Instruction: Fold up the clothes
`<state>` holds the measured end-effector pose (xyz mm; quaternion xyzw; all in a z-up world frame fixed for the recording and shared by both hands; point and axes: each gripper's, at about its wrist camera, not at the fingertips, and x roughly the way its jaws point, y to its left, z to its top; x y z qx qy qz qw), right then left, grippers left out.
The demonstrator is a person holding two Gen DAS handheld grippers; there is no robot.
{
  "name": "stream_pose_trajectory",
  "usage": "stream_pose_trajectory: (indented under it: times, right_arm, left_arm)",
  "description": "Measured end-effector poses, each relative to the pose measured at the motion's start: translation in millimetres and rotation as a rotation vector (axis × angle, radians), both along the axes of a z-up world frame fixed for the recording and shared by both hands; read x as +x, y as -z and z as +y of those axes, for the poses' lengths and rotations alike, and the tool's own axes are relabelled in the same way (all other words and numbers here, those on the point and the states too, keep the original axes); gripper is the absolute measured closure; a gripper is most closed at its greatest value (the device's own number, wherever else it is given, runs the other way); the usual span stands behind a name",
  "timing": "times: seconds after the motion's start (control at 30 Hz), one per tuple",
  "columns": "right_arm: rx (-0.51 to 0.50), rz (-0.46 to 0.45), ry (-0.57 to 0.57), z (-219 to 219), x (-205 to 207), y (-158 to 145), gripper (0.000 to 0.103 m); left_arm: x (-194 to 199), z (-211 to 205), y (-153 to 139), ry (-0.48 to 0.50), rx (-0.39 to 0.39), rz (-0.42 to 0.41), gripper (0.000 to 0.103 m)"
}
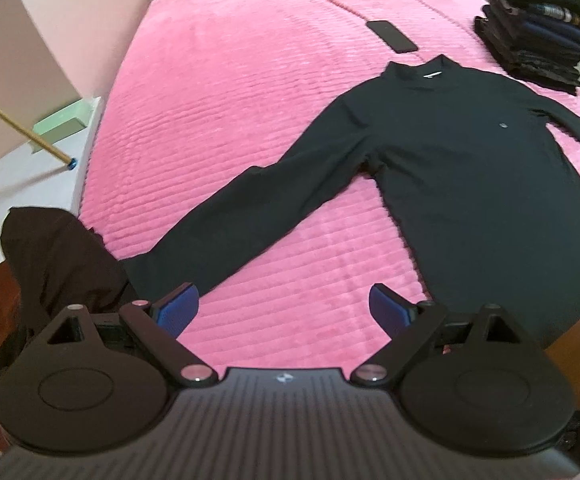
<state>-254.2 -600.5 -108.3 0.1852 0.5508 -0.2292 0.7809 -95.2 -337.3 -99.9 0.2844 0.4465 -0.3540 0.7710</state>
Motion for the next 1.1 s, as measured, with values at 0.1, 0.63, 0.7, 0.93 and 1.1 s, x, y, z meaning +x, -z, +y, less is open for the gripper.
stream_pose_trajectory:
  times: [0.1,0.63,0.7,0.93,1.1]
  right_arm:
    - [-0.003,-0.067,-0.131,5,14,0,0.000]
    - [-0.109,-0.257,-0.858,172,185,64,0.041]
    - [-0.113,-0.266,-0.911,197,214,89,0.041]
    - [-0.124,-0.243,-1.149,282,307,189,0.059]
    - [-0.167,-0.200,-1.256,311,337,237,0.059]
  left_arm:
    - [-4,8,-4,-0.036,0.027,-0.023,0.013]
    - [48,103,23,0.102,0.147,-0.175,0.012]
    - [60,109,37,0.185,0.165,-0.212,0.012]
    - [103,144,82,0.190,0.195,-0.223,0.012]
    - [114,172,110,0.087,0.199,-0.132,0.012]
